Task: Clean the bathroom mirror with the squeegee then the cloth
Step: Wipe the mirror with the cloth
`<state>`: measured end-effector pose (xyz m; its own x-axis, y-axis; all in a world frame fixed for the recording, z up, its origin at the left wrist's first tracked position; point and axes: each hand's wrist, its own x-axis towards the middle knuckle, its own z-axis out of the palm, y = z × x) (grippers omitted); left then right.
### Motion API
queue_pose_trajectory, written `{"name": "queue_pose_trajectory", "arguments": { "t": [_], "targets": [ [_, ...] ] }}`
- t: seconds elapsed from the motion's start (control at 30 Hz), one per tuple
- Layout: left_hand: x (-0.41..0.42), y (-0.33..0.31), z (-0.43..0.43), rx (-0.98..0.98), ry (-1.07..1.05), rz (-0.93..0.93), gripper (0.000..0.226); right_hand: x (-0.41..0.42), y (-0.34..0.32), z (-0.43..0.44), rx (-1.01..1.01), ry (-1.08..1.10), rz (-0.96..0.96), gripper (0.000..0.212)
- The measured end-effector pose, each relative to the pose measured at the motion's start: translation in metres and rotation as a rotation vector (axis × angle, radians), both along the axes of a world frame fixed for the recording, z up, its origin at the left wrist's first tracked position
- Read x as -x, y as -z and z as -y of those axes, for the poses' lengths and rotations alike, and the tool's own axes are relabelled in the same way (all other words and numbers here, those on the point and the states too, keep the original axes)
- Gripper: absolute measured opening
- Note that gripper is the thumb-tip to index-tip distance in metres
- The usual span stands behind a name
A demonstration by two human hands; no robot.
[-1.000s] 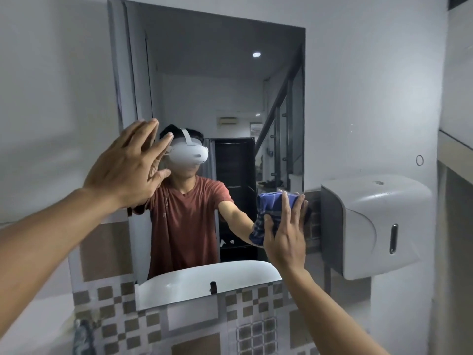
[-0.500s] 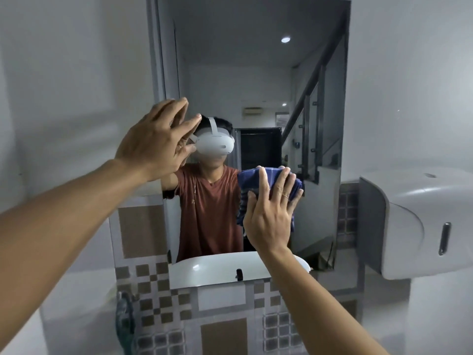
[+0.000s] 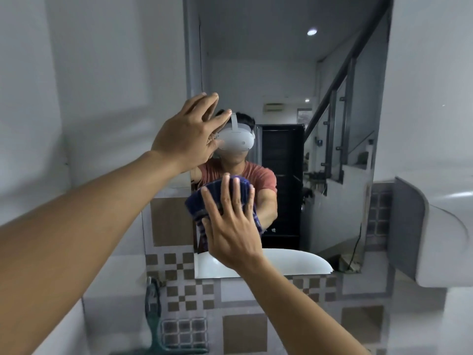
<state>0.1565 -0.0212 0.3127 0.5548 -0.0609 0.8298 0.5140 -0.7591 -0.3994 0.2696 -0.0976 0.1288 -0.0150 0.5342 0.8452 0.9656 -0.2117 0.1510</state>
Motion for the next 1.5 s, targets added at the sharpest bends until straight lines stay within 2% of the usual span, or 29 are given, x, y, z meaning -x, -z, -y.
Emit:
{"name": "queue_pose_trajectory", "arguments": {
  "t": [0.13,0.3,0.47,0.63,0.87,1.07,1.27,1.5],
  "targets": [
    [-0.001,0.001,0.002,0.007,0.002,-0.005,0.065,0.004,0.018,0.0,0.111,-0.038,0.101,0.065],
    [-0.005,0.02,0.01,0.04,0.047,0.063,0.06,-0.015,0.041,0.013,0.14,-0.006,0.099,0.061],
    [-0.01,0.07,0.014,0.097,0.09,0.065,0.06,-0.043,0.057,0.037,0.06,0.067,0.015,0.059],
    [-0.017,0.094,0.011,0.102,0.028,0.004,0.073,-0.083,0.064,0.065,-0.016,0.133,-0.087,0.063],
    [-0.018,0.096,0.013,0.102,0.041,0.027,0.075,-0.126,0.053,0.094,-0.146,0.216,-0.304,0.07],
    [-0.02,0.096,0.015,0.096,0.049,0.041,0.075,-0.153,0.052,0.115,-0.256,0.196,-0.43,0.069],
    [-0.018,0.092,0.015,0.08,0.034,0.035,0.073,-0.169,0.08,0.121,-0.334,0.19,-0.563,0.07],
    [-0.01,0.078,0.011,0.038,-0.002,0.079,0.073,-0.167,0.129,0.122,-0.305,0.196,-0.618,0.064]
  ]
}}
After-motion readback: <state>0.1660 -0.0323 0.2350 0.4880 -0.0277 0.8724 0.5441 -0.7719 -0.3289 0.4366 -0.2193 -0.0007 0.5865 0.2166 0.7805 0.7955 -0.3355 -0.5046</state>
